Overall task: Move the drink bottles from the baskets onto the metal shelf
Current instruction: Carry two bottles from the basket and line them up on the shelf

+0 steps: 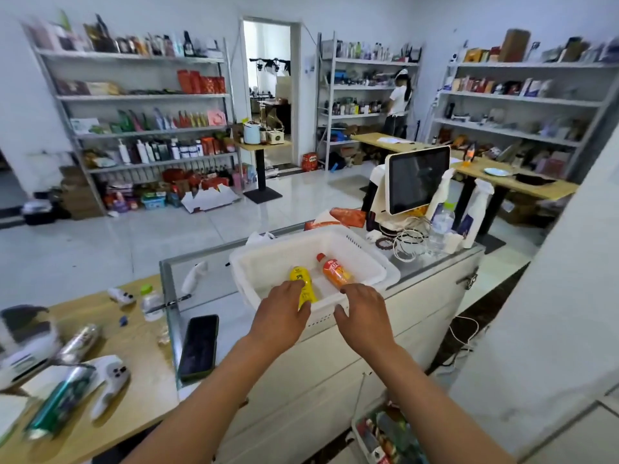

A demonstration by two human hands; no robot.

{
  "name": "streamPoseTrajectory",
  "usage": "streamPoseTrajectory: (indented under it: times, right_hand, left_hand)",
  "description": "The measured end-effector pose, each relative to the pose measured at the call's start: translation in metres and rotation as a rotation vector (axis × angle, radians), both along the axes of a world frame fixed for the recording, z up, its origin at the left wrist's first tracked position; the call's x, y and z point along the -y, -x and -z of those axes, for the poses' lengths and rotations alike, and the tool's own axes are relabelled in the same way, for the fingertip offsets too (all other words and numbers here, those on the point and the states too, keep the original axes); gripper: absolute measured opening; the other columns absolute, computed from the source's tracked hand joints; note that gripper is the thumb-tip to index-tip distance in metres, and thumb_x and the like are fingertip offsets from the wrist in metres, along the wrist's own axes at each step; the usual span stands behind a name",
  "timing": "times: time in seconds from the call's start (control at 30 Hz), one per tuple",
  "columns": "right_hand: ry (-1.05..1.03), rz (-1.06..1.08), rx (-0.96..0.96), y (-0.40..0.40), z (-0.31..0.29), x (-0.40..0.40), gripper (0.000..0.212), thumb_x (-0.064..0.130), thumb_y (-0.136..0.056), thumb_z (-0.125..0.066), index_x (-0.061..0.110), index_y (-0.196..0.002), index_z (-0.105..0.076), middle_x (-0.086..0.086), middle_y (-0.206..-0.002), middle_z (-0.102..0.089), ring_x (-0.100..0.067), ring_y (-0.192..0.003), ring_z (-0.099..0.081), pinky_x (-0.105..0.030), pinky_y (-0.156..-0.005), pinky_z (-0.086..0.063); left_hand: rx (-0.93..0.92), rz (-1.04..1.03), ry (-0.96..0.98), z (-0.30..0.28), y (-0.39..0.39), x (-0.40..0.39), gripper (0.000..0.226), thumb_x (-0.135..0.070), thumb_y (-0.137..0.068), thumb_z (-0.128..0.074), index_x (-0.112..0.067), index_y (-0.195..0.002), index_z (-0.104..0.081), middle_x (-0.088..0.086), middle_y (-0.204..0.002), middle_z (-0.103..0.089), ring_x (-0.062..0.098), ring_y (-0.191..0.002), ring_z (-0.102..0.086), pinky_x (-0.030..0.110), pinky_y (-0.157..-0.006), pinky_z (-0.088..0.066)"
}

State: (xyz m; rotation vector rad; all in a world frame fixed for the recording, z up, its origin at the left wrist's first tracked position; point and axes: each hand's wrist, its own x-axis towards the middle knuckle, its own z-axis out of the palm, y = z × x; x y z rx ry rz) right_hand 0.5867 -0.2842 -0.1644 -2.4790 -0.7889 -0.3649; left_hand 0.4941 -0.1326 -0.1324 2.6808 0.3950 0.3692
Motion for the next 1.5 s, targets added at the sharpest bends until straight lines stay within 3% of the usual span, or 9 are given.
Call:
streamPoseTrajectory:
  times: [0.4, 0.57, 0.67, 0.83, 1.03, 1.2, 1.33, 1.43, 1.5]
  right_hand:
    - [0.082, -0.114, -0.228, -0.119, 0.023, -0.055, 0.040, 0.029, -0.093, -0.058, 0.014, -0.130, -0.057, -0.010, -0.130, -0.059, -0.031, -0.119, -0.052, -0.039, -0.103, -0.039]
    - [0.209, -0.049, -0.331, -0.167, 0.031, -0.086, 0.048, 0.030, -0.094, -0.057, 0.015, -0.139, -0.048, -0.010, -0.136, -0.053, -0.031, -0.122, -0.049, -0.037, -0.103, -0.039]
    - [0.311, 0.027, -0.422, -0.193, 0.039, -0.100, 0.048, 0.030, -0.093, -0.057, 0.014, -0.137, -0.046, -0.012, -0.130, -0.052, -0.031, -0.117, -0.050, -0.037, -0.097, -0.044]
    - [0.412, 0.087, -0.542, -0.222, 0.054, -0.118, 0.051, 0.030, -0.094, -0.056, 0.013, -0.139, -0.041, -0.014, -0.126, -0.051, -0.033, -0.114, -0.054, -0.039, -0.096, -0.047]
    - [0.468, 0.117, -0.548, -0.245, 0.064, -0.127, 0.055, 0.030, -0.090, -0.065, 0.013, -0.136, -0.040, -0.011, -0.124, -0.059, -0.029, -0.113, -0.060, -0.038, -0.093, -0.047]
    - [0.501, 0.109, -0.487, -0.255, 0.074, -0.122, 0.048, 0.028, -0.090, -0.067, 0.012, -0.130, -0.046, -0.008, -0.121, -0.063, -0.027, -0.110, -0.062, -0.036, -0.090, -0.050]
    - [0.462, 0.087, -0.485, -0.259, 0.080, -0.121, 0.040, 0.027, -0.082, -0.074, 0.013, -0.117, -0.061, -0.005, -0.110, -0.069, -0.024, -0.100, -0.066, -0.033, -0.084, -0.054]
    - [0.471, 0.070, -0.507, -0.262, 0.080, -0.119, 0.041, 0.028, -0.078, -0.076, 0.015, -0.115, -0.063, -0.003, -0.108, -0.069, -0.024, -0.099, -0.066, -0.031, -0.079, -0.051]
    - [0.474, 0.062, -0.532, -0.267, 0.081, -0.117, 0.041, 0.028, -0.078, -0.077, 0.016, -0.114, -0.063, -0.003, -0.108, -0.069, -0.023, -0.099, -0.066, -0.030, -0.078, -0.050]
  left_hand:
    - [-0.173, -0.178, 0.211, 0.041, -0.111, -0.047, 0.055, -0.035, -0.094, -0.055, -0.019, -0.143, -0.037, 0.009, -0.135, -0.053, 0.026, -0.120, -0.052, 0.032, -0.095, -0.042]
    - [-0.318, -0.180, 0.328, 0.067, -0.161, -0.069, 0.063, -0.033, -0.095, -0.052, -0.019, -0.150, -0.027, 0.014, -0.141, -0.047, 0.029, -0.126, -0.047, 0.031, -0.097, -0.041]
    - [-0.413, -0.194, 0.357, 0.086, -0.185, -0.072, 0.060, -0.037, -0.093, -0.055, -0.016, -0.145, -0.035, 0.016, -0.139, -0.046, 0.031, -0.123, -0.049, 0.031, -0.092, -0.042]
    - [-0.491, -0.206, 0.237, 0.093, -0.220, -0.074, 0.046, -0.039, -0.080, -0.070, -0.013, -0.114, -0.055, 0.012, -0.120, -0.055, 0.027, -0.104, -0.059, 0.029, -0.073, -0.044]
    - [-0.632, -0.272, 0.106, 0.106, -0.232, -0.062, 0.057, -0.045, -0.083, -0.068, -0.009, -0.126, -0.056, 0.012, -0.128, -0.056, 0.029, -0.118, -0.054, 0.036, -0.088, -0.054]
    - [-0.577, -0.423, 0.169, 0.112, -0.224, -0.073, 0.038, -0.038, -0.084, -0.068, -0.014, -0.112, -0.060, 0.006, -0.116, -0.062, 0.024, -0.107, -0.061, 0.028, -0.078, -0.047]
    - [-0.548, -0.501, 0.242, 0.113, -0.216, -0.081, 0.042, -0.037, -0.075, -0.071, -0.013, -0.107, -0.060, 0.006, -0.108, -0.063, 0.024, -0.101, -0.062, 0.028, -0.073, -0.046]
    - [-0.524, -0.552, 0.417, 0.115, -0.208, -0.092, 0.047, -0.049, -0.070, -0.066, -0.013, -0.100, -0.064, 0.008, -0.098, -0.065, 0.024, -0.088, -0.063, 0.026, -0.061, -0.040]
    - [-0.514, -0.572, 0.449, 0.120, -0.205, -0.096, 0.056, -0.053, -0.067, -0.063, -0.012, -0.106, -0.062, 0.010, -0.101, -0.064, 0.026, -0.089, -0.062, 0.027, -0.062, -0.039]
